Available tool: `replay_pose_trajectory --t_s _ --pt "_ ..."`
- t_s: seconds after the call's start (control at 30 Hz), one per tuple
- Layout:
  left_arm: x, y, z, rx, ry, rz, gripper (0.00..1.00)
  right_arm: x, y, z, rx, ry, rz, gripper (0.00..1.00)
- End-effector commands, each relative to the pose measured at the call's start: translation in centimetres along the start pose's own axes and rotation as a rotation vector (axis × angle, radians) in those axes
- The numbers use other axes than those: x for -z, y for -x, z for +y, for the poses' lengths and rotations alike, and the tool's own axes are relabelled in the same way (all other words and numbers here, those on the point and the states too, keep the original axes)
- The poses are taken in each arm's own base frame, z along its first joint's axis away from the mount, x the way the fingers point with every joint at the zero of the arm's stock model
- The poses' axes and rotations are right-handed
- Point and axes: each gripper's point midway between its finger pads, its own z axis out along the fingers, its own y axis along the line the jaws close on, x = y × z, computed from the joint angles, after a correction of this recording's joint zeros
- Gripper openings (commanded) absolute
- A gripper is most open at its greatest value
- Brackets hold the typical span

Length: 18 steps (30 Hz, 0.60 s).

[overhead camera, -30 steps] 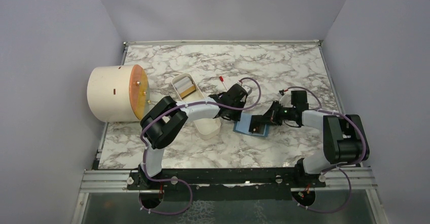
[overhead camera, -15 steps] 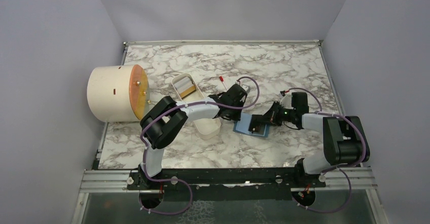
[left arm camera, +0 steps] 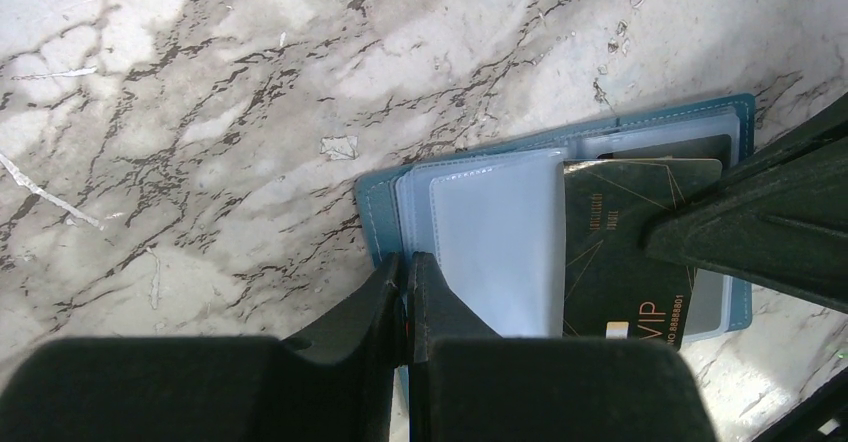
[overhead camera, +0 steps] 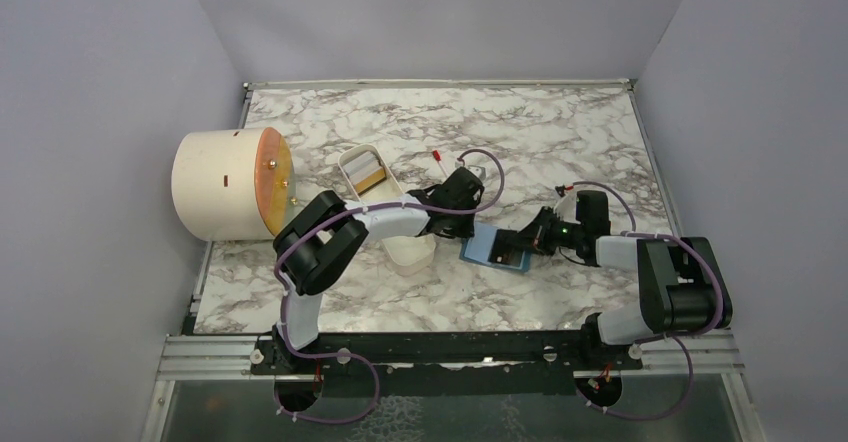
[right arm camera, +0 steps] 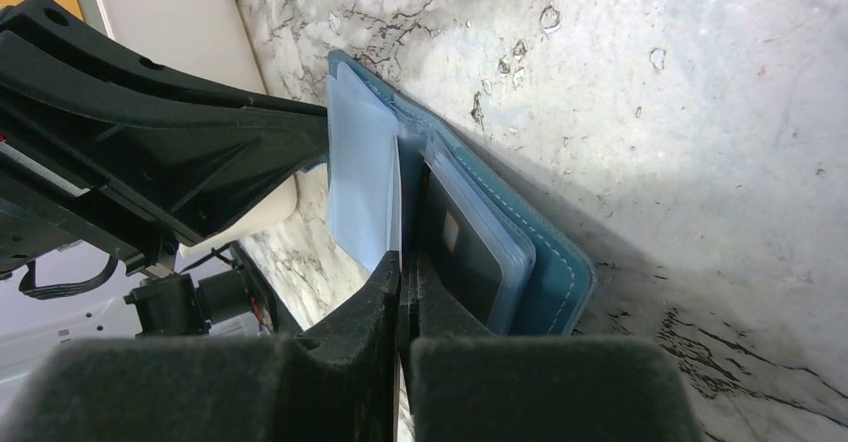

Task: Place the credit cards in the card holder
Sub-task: Insert the credit card into the card holder.

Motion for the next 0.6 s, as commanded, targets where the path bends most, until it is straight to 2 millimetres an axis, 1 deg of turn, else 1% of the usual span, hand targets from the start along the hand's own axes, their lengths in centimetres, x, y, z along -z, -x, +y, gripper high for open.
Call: replay_pose_trajectory --t_s 0.0,0.13,0.37,0.57 --pt "-0.83 -3.94 1.60 0.055 0.042 0.102 0.00 0.00 0.75 0.14 0.029 0.009 -0.043 0.01" --pt "-0.68 -3.91 1.39 0.071 0.028 0.089 0.00 -0.12 0.86 0.12 0.016 0.013 -0.051 0.01" --pt "-0.32 -3.86 0.79 0.102 -0.007 0.072 0.00 -0.44 0.42 0.36 0.003 0.034 -0.044 0.01" --pt "-0.25 -4.04 0.98 0.117 -0.005 0.061 0.00 -0.62 0.02 0.70 0.013 0.042 -0.034 0.01"
